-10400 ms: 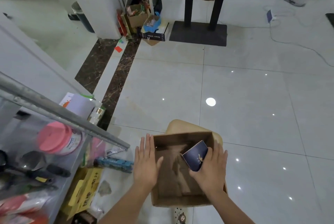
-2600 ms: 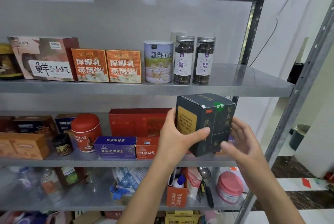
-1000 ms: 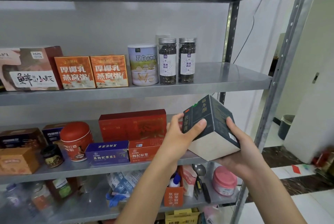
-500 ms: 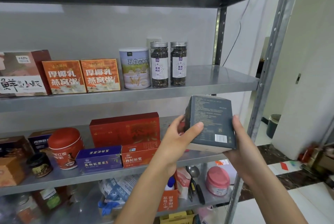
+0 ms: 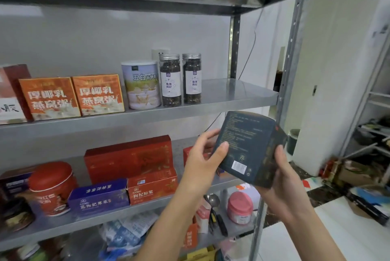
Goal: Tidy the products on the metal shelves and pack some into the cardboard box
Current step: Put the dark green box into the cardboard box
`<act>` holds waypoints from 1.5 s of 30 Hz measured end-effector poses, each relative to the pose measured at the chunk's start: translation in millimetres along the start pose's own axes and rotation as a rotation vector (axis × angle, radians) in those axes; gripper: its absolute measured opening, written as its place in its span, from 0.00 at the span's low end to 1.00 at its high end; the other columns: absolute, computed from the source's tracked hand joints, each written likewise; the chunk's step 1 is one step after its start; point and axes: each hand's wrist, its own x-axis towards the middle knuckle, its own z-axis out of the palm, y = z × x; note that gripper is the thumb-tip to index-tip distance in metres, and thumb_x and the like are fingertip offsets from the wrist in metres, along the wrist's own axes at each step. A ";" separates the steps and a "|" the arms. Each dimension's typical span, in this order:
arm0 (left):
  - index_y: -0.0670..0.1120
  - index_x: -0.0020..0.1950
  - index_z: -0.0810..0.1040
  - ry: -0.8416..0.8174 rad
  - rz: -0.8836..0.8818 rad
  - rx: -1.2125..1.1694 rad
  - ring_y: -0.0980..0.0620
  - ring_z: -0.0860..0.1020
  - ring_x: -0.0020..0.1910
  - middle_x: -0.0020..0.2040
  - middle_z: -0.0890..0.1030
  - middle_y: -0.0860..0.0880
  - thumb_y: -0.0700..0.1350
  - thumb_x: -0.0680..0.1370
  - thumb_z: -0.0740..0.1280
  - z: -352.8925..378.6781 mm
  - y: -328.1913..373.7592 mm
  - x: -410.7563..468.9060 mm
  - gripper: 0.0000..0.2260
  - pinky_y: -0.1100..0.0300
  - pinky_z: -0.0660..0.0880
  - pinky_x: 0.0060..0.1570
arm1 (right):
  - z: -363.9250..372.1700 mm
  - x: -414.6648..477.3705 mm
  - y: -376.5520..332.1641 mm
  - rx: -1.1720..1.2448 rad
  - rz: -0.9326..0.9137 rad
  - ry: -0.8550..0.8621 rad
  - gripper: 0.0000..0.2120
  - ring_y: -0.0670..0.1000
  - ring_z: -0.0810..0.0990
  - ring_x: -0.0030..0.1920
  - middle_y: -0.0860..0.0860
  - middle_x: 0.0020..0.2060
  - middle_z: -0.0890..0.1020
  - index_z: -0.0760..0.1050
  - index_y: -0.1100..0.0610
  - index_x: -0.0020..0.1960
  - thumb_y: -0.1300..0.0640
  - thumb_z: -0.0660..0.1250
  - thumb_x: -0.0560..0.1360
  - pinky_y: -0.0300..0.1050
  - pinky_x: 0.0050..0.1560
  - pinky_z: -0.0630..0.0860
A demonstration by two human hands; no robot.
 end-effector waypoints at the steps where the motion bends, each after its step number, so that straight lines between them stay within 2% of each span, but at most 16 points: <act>1: 0.56 0.64 0.73 -0.024 0.028 0.038 0.60 0.80 0.53 0.58 0.80 0.51 0.46 0.78 0.70 1.7 1.2 0.2 0.16 0.70 0.77 0.44 | -0.6 -1.8 -0.9 -0.049 -0.045 0.018 0.30 0.57 0.78 0.64 0.56 0.64 0.78 0.67 0.49 0.72 0.46 0.69 0.72 0.58 0.55 0.79; 3: 0.62 0.63 0.70 -0.107 0.054 0.093 0.60 0.77 0.59 0.61 0.77 0.53 0.55 0.72 0.73 9.9 -1.0 -0.5 0.22 0.63 0.78 0.53 | 2.3 -9.0 -3.9 -0.151 -0.119 0.056 0.25 0.55 0.80 0.60 0.54 0.61 0.80 0.67 0.48 0.70 0.51 0.65 0.74 0.54 0.50 0.81; 5: 0.62 0.71 0.63 -0.194 0.031 0.198 0.52 0.70 0.69 0.69 0.71 0.51 0.65 0.65 0.73 21.7 -8.6 -1.9 0.37 0.49 0.73 0.64 | 3.0 -18.7 -5.8 -0.228 -0.152 0.094 0.24 0.54 0.82 0.57 0.54 0.60 0.81 0.66 0.47 0.70 0.53 0.64 0.74 0.49 0.46 0.82; 7: 0.65 0.75 0.56 -0.242 -0.014 0.260 0.50 0.65 0.72 0.72 0.65 0.51 0.70 0.61 0.73 30.0 -13.2 -3.1 0.46 0.43 0.69 0.67 | 2.1 -29.8 -7.8 -0.278 -0.148 0.114 0.25 0.54 0.81 0.58 0.52 0.60 0.81 0.66 0.44 0.70 0.53 0.67 0.74 0.50 0.47 0.82; 10: 0.65 0.70 0.65 -0.304 -0.011 0.074 0.50 0.74 0.66 0.68 0.73 0.51 0.63 0.65 0.75 34.9 -18.3 -1.2 0.36 0.46 0.76 0.61 | -7.3 -46.7 -16.2 -0.319 -0.108 0.085 0.35 0.54 0.80 0.60 0.50 0.62 0.80 0.64 0.40 0.71 0.48 0.75 0.68 0.56 0.50 0.81; 14: 0.64 0.65 0.69 -0.408 -0.043 -0.132 0.57 0.79 0.59 0.62 0.79 0.54 0.48 0.69 0.77 48.9 -28.6 -7.3 0.29 0.61 0.80 0.50 | -27.4 -63.4 -30.2 -0.524 0.013 0.097 0.46 0.58 0.79 0.62 0.55 0.62 0.79 0.67 0.51 0.71 0.41 0.81 0.58 0.56 0.56 0.79; 18: 0.60 0.69 0.69 -0.531 -0.133 -0.228 0.53 0.79 0.61 0.64 0.78 0.51 0.48 0.68 0.78 70.6 -50.7 -12.0 0.32 0.54 0.80 0.53 | -47.4 -81.2 -35.1 -0.668 -0.009 0.256 0.48 0.58 0.79 0.60 0.55 0.59 0.81 0.69 0.54 0.68 0.44 0.83 0.54 0.56 0.59 0.76; 21: 0.69 0.70 0.62 -0.460 -0.119 -0.135 0.56 0.69 0.70 0.73 0.61 0.59 0.61 0.66 0.75 93.9 -60.0 -20.2 0.36 0.50 0.76 0.63 | -59.8 -95.1 -31.7 -0.646 -0.141 0.464 0.46 0.57 0.79 0.60 0.54 0.59 0.81 0.69 0.52 0.68 0.50 0.84 0.54 0.59 0.59 0.77; 23: 0.70 0.71 0.55 -0.412 -0.048 -0.023 0.56 0.62 0.73 0.70 0.55 0.66 0.64 0.64 0.71 110.7 -57.5 -29.1 0.39 0.50 0.72 0.67 | -63.0 -99.0 -29.6 -0.744 -0.228 0.627 0.45 0.51 0.77 0.62 0.49 0.61 0.79 0.67 0.48 0.69 0.55 0.84 0.56 0.51 0.56 0.79; 25: 0.64 0.77 0.45 -0.431 -0.066 0.025 0.53 0.60 0.74 0.74 0.53 0.61 0.60 0.65 0.75 128.3 -54.2 -38.1 0.50 0.54 0.70 0.68 | -62.3 -97.7 -27.9 -0.831 -0.278 0.741 0.47 0.42 0.74 0.60 0.43 0.64 0.73 0.61 0.46 0.73 0.61 0.81 0.61 0.33 0.44 0.79; 28: 0.59 0.77 0.33 -0.417 -0.182 0.069 0.51 0.55 0.75 0.77 0.49 0.56 0.48 0.65 0.80 150.1 -54.4 -38.7 0.61 0.58 0.67 0.64 | -69.7 -99.0 -22.0 -0.936 -0.290 0.754 0.51 0.39 0.72 0.59 0.42 0.67 0.67 0.54 0.45 0.75 0.59 0.80 0.62 0.27 0.38 0.75; 31: 0.60 0.76 0.40 -0.419 -0.274 0.052 0.49 0.61 0.73 0.75 0.57 0.51 0.44 0.65 0.81 159.5 -64.3 -17.8 0.57 0.47 0.68 0.70 | -88.0 -113.8 -25.1 -1.099 -0.260 0.675 0.50 0.36 0.65 0.67 0.37 0.68 0.65 0.55 0.37 0.71 0.57 0.82 0.60 0.26 0.53 0.70; 36: 0.54 0.70 0.66 -0.686 -0.353 -0.237 0.43 0.77 0.64 0.64 0.79 0.48 0.41 0.57 0.80 156.0 -85.2 8.2 0.45 0.40 0.76 0.59 | -127.3 -148.7 -52.2 -0.998 -0.118 0.571 0.33 0.40 0.75 0.62 0.37 0.59 0.78 0.67 0.42 0.66 0.46 0.77 0.64 0.50 0.66 0.73; 40: 0.52 0.72 0.67 -0.905 -0.372 -0.379 0.42 0.78 0.63 0.65 0.78 0.44 0.37 0.60 0.75 171.1 -93.6 -3.3 0.41 0.44 0.77 0.57 | -153.9 -163.5 -61.2 -0.991 0.125 0.451 0.50 0.39 0.70 0.68 0.37 0.67 0.72 0.57 0.38 0.73 0.39 0.79 0.58 0.49 0.70 0.69; 43: 0.54 0.72 0.66 -0.958 -0.434 -0.389 0.42 0.77 0.63 0.65 0.79 0.44 0.38 0.60 0.75 186.1 -100.3 -9.7 0.42 0.45 0.78 0.58 | -164.6 -170.6 -56.8 -0.981 0.072 0.588 0.48 0.42 0.73 0.66 0.38 0.63 0.75 0.61 0.38 0.69 0.41 0.80 0.55 0.48 0.67 0.72; 45: 0.55 0.72 0.67 -0.961 -0.471 -0.362 0.44 0.77 0.64 0.65 0.79 0.46 0.39 0.62 0.75 193.9 -103.2 -7.9 0.41 0.49 0.78 0.56 | -168.7 -173.0 -50.0 -0.996 -0.017 0.727 0.45 0.41 0.72 0.64 0.38 0.62 0.73 0.62 0.40 0.67 0.43 0.82 0.55 0.36 0.60 0.74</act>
